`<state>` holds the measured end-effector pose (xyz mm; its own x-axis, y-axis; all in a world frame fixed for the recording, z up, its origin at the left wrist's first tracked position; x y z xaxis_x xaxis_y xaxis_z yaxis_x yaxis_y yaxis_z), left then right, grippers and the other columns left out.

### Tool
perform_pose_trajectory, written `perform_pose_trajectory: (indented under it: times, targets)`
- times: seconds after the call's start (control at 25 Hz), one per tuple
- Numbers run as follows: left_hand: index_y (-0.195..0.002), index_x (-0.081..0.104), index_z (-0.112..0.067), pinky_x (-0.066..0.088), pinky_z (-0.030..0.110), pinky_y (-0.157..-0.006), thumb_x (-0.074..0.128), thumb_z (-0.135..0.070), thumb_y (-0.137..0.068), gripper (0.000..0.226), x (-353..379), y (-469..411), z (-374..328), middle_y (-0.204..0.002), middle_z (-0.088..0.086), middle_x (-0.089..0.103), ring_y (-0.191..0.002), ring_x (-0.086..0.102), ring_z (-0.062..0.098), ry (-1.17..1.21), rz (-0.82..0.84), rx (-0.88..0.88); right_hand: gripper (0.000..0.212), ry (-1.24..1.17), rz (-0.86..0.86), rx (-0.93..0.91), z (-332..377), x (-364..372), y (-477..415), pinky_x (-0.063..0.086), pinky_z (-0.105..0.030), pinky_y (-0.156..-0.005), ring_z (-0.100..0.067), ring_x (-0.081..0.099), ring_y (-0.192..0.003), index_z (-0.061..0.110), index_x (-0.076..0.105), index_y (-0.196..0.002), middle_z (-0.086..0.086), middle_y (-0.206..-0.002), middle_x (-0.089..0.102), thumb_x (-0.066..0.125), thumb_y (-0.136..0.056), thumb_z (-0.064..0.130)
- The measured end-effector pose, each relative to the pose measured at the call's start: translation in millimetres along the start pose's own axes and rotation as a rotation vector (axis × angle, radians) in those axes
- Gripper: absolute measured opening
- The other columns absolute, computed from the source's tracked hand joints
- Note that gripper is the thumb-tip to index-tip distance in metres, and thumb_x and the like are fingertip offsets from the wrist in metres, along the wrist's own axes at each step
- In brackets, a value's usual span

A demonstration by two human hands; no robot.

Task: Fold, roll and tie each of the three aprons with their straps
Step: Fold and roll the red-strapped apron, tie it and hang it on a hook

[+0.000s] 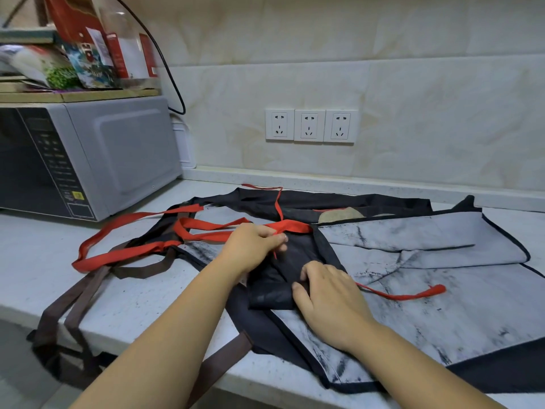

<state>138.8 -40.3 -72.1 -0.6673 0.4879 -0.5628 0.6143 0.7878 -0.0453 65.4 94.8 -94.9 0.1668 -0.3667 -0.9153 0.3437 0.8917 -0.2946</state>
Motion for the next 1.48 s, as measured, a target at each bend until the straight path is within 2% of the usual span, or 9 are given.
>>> perform_pose_trajectory:
  times: [0.32, 0.52, 0.64, 0.76, 0.84, 1.0, 1.08, 1.28, 1.48]
  targets:
    - [-0.079, 0.053, -0.011, 0.054, 0.042, -0.088, 0.036, -0.025, -0.105, 0.035, -9, 70, 33, -0.085, 0.019, 0.071, -0.101, 0.070, 0.031, 1.132, 0.072, -0.195, 0.017, -0.131, 0.211, 0.032, -5, 3, -3, 0.034, -0.032, -0.095, -0.015, 0.045, -0.118, 0.024, 0.051, -0.096, 0.010, -0.118, 0.055, 0.046, -0.096, 0.040]
    - [-0.097, 0.051, -0.012, 0.050, 0.033, -0.058, 0.035, -0.014, -0.104, 0.018, -66, 76, 83, -0.069, 0.006, 0.057, -0.056, 0.059, 0.020, 0.448, -0.339, -0.258, 0.018, -0.141, 0.236, 0.024, -4, 4, -5, 0.035, -0.030, -0.087, -0.012, 0.046, -0.106, 0.024, 0.051, -0.094, 0.016, -0.099, 0.051, 0.047, -0.096, 0.041]
    - [-0.113, 0.046, -0.014, 0.041, 0.035, -0.064, 0.036, -0.017, -0.102, 0.015, -105, 80, 90, -0.083, 0.003, 0.060, -0.071, 0.054, 0.022, -0.192, -0.448, -0.166, 0.019, -0.160, 0.241, 0.017, -6, 5, -6, 0.036, -0.029, -0.084, -0.011, 0.045, -0.102, 0.024, 0.052, -0.092, 0.017, -0.096, 0.051, 0.048, -0.096, 0.042]
    - [-0.131, 0.036, -0.010, 0.043, 0.039, -0.069, 0.049, -0.011, -0.093, 0.041, -138, 95, 107, -0.098, 0.010, 0.060, -0.085, 0.056, 0.031, -0.508, -0.562, -0.313, 0.019, -0.165, 0.240, 0.004, -6, 6, -7, 0.036, -0.029, -0.087, -0.011, 0.044, -0.103, 0.023, 0.054, -0.094, 0.017, -0.099, 0.050, 0.049, -0.096, 0.042]
    - [-0.138, 0.037, -0.012, 0.041, 0.047, -0.087, 0.059, -0.010, -0.082, 0.061, -137, 102, 82, -0.122, 0.014, 0.052, -0.110, 0.047, 0.035, -0.668, -0.688, -0.174, 0.018, -0.173, 0.243, 0.004, -7, 7, -8, 0.037, -0.029, -0.090, -0.010, 0.043, -0.104, 0.024, 0.054, -0.094, 0.017, -0.101, 0.049, 0.049, -0.096, 0.042]
    - [-0.128, 0.055, -0.023, 0.029, 0.027, -0.112, 0.062, -0.029, -0.081, 0.048, -19, 98, 3, -0.132, -0.007, 0.049, -0.129, 0.039, 0.010, -0.438, -0.136, 0.549, 0.014, -0.185, 0.242, -0.001, -10, 9, -10, 0.037, -0.031, -0.095, -0.011, 0.043, -0.108, 0.028, 0.052, -0.089, 0.015, -0.104, 0.048, 0.052, -0.094, 0.042]
    - [-0.129, 0.057, -0.028, 0.024, 0.013, -0.109, 0.068, -0.038, -0.082, 0.049, 17, 92, -2, -0.133, -0.016, 0.045, -0.127, 0.035, 0.000, -0.395, 0.068, 0.557, 0.013, -0.194, 0.229, -0.003, -11, 10, -12, 0.034, -0.029, -0.098, -0.010, 0.040, -0.113, 0.030, 0.052, -0.089, 0.014, -0.111, 0.047, 0.053, -0.094, 0.042]
    - [-0.120, 0.068, -0.028, 0.031, 0.008, -0.096, 0.069, -0.038, -0.087, 0.034, 12, 76, 9, -0.115, -0.015, 0.063, -0.113, 0.049, 0.004, -0.325, -0.081, 0.460, 0.015, -0.304, 0.117, -0.019, -14, -1, -8, 0.025, -0.012, -0.092, 0.000, 0.029, -0.112, 0.029, 0.061, -0.097, 0.016, -0.115, 0.037, 0.066, -0.087, 0.040]
    - [-0.112, 0.072, -0.024, 0.033, 0.008, -0.084, 0.061, -0.032, -0.094, 0.023, 11, 61, 16, -0.099, -0.013, 0.051, -0.098, 0.048, 0.004, -0.250, -0.110, 0.329, 0.013, -0.522, 0.094, 0.076, -44, -19, 3, 0.030, -0.007, -0.088, 0.002, 0.039, -0.108, 0.031, 0.069, -0.091, 0.011, -0.103, 0.046, 0.076, -0.080, 0.029]
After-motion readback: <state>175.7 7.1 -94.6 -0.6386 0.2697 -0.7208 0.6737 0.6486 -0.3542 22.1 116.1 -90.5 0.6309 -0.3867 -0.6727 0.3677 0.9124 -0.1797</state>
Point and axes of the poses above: each hand's wrist, its own y-axis away from the middle knuckle, its own x-axis out of the palm, z = x × y, the point moved 10 cm from there along -y, towards the middle knuckle
